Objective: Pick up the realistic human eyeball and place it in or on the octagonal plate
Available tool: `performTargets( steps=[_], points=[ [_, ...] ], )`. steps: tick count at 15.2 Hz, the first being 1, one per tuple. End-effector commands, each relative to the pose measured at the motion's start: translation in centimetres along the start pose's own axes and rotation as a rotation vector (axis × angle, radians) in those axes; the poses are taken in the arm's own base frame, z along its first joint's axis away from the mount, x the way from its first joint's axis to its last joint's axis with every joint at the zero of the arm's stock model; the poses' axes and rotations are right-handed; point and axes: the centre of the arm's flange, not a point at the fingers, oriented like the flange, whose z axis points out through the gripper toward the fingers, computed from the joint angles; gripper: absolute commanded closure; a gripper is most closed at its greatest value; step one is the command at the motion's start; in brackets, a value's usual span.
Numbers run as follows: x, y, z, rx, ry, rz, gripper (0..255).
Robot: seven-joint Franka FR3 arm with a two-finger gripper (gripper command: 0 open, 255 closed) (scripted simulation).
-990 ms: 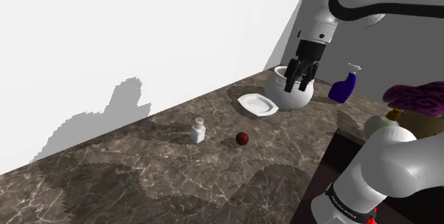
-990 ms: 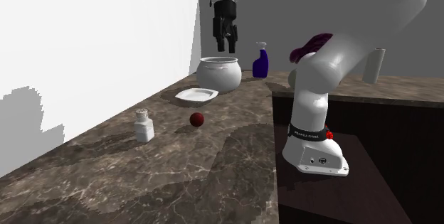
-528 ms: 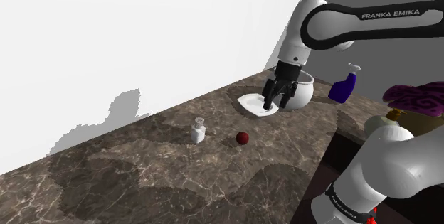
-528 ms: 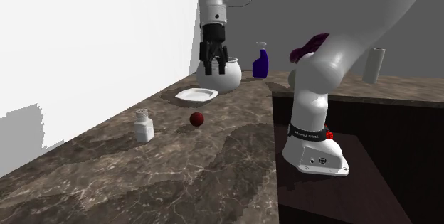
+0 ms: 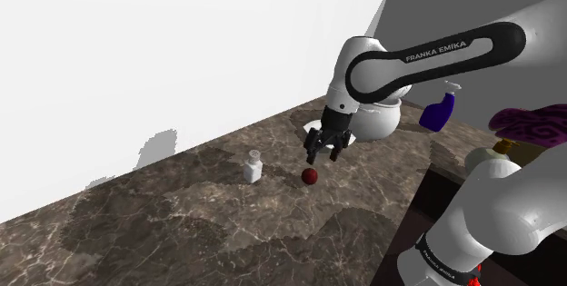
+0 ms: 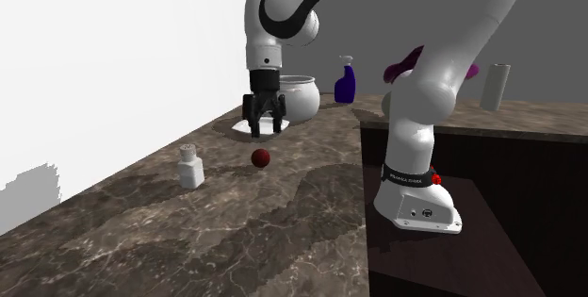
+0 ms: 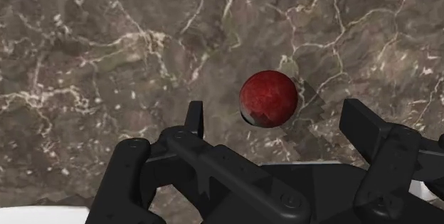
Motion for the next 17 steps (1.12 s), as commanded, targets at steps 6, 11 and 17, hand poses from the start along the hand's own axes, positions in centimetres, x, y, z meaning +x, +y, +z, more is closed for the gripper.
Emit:
performTargets(
  steps=[6,11,17],
  points=[
    [0.8,-1.1,4.6,0.006,0.004,0.014,0],
    [0.8,-1.1,6.4,0.006,0.004,0.014,0],
    [0.8,-1.1,6.4,0.006,0.004,0.014,0]
  ],
)
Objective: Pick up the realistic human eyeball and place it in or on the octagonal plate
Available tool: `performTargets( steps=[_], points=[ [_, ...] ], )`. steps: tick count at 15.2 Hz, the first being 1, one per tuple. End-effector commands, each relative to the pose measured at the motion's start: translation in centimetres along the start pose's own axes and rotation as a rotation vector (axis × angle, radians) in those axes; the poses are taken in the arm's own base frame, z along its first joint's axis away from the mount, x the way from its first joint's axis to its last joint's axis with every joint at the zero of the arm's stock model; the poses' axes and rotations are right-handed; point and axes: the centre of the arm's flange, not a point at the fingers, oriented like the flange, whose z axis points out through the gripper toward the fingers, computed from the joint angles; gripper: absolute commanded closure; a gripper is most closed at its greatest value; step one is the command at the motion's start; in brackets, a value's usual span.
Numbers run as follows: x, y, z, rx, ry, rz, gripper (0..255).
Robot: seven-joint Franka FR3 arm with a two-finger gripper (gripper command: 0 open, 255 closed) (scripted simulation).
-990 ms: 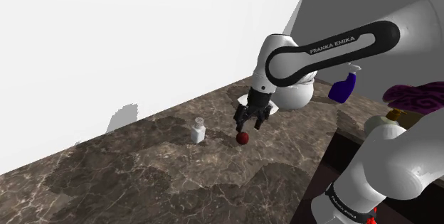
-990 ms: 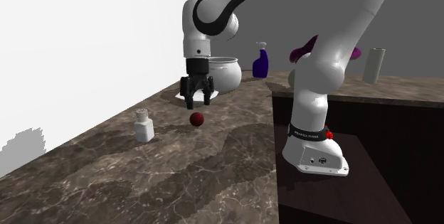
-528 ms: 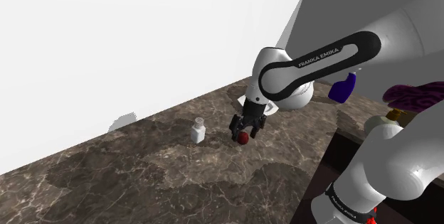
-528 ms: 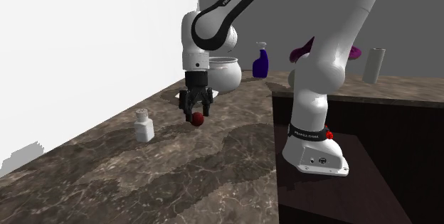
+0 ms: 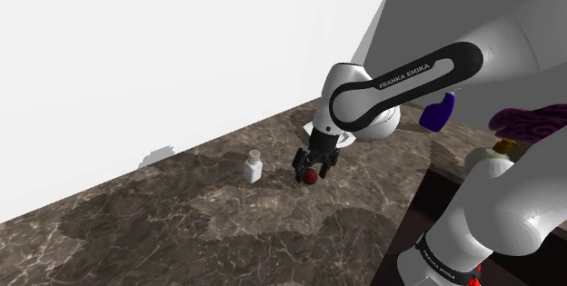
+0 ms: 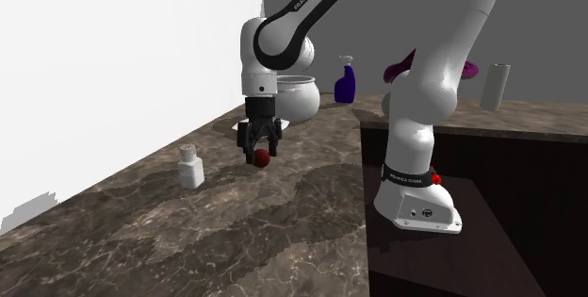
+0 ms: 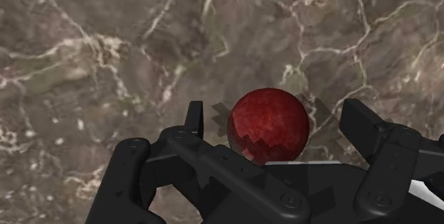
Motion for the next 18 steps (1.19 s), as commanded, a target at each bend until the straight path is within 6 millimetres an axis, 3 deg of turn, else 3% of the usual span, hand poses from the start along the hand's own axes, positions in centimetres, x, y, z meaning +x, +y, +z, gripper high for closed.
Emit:
performTargets(
  steps=[1,10,18],
  points=[
    [0.0,0.0,0.0,0.0,0.0,0.0,255],
    [0.0,0.0,0.0,0.0,0.0,0.0,255],
    [-0.6,-0.7,-4.1,0.0,0.0,0.0,255]
  ],
)
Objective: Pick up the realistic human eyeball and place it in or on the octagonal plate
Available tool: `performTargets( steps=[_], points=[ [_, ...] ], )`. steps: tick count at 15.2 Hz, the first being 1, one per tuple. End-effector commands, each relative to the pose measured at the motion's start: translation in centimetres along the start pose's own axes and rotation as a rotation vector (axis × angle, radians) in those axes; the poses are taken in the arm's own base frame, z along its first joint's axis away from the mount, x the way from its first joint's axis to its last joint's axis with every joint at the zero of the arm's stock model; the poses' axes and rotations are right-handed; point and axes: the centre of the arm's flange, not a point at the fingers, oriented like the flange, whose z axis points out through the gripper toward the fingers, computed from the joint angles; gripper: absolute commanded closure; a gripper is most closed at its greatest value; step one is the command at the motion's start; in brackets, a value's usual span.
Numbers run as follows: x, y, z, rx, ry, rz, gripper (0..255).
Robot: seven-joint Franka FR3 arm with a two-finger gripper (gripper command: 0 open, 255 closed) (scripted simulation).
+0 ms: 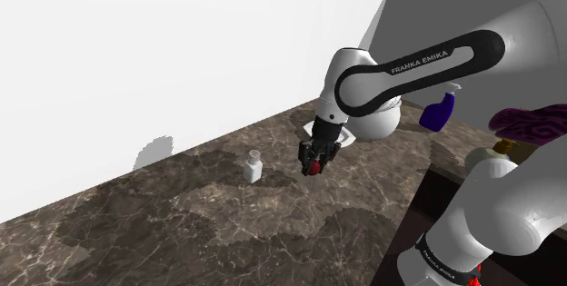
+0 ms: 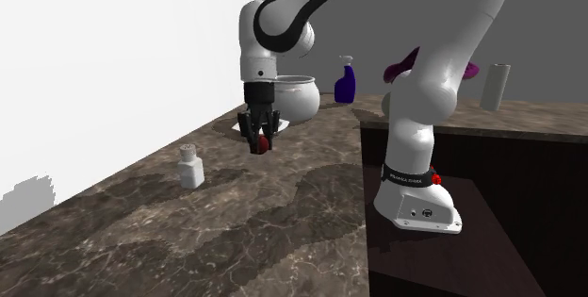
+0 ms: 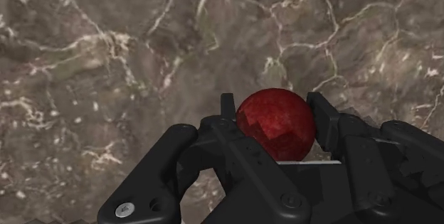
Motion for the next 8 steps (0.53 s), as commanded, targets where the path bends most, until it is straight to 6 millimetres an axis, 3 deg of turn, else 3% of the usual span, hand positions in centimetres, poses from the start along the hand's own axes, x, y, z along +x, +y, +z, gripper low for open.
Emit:
performTargets(
  steps=[1,8],
  points=[
    [-0.2,-0.2,-1.1,0.0,0.0,0.0,255],
    [-0.7,-0.8,-4.7,0.0,0.0,0.0,255]
  ],
)
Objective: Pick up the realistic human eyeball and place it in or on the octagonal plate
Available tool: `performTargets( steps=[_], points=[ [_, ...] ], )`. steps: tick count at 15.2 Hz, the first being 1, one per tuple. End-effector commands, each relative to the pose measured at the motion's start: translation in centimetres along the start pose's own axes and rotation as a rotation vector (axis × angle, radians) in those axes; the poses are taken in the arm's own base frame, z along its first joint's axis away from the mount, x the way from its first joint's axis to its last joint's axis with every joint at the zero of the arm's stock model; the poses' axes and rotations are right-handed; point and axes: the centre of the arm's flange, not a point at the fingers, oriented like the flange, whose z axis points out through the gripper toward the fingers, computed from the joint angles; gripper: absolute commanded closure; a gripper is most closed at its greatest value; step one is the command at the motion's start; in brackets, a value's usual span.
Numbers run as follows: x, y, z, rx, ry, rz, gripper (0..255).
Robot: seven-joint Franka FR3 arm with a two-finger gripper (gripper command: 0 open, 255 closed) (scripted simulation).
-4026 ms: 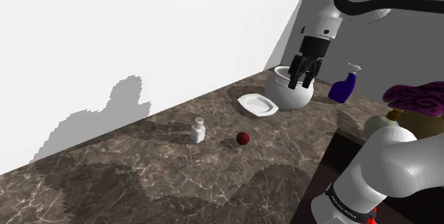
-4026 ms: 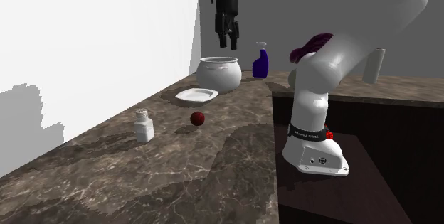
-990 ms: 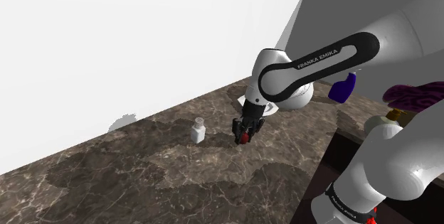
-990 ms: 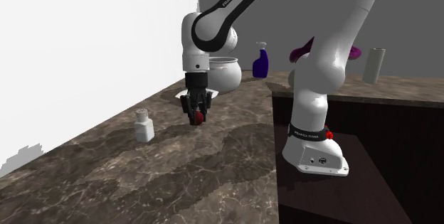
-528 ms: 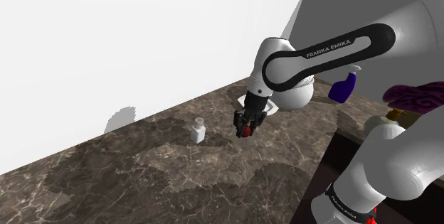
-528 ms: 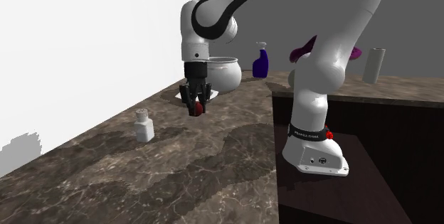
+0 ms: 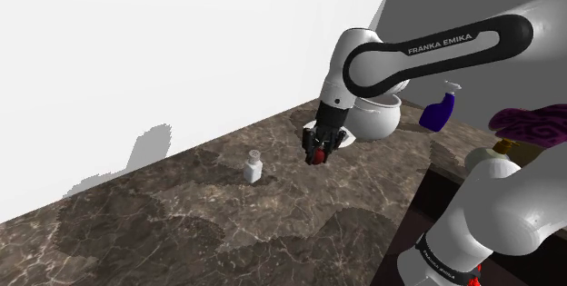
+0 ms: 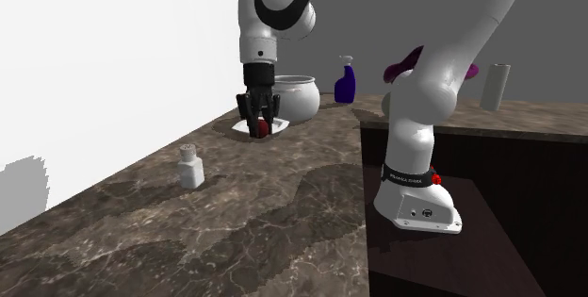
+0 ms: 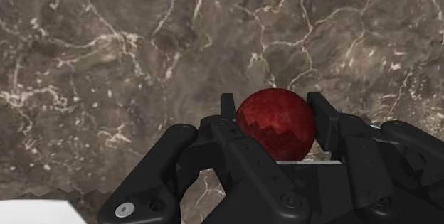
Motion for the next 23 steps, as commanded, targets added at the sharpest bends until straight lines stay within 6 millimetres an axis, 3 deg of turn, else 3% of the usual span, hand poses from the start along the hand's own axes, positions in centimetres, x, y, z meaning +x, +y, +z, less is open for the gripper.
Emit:
performTargets(
  steps=[1,23],
  points=[
    [-0.1,-0.2,-1.0,0.0,-0.001,0.0,255],
    [17.4,22.1,-7.2,0.0,-0.001,0.0,255]
  ],
)
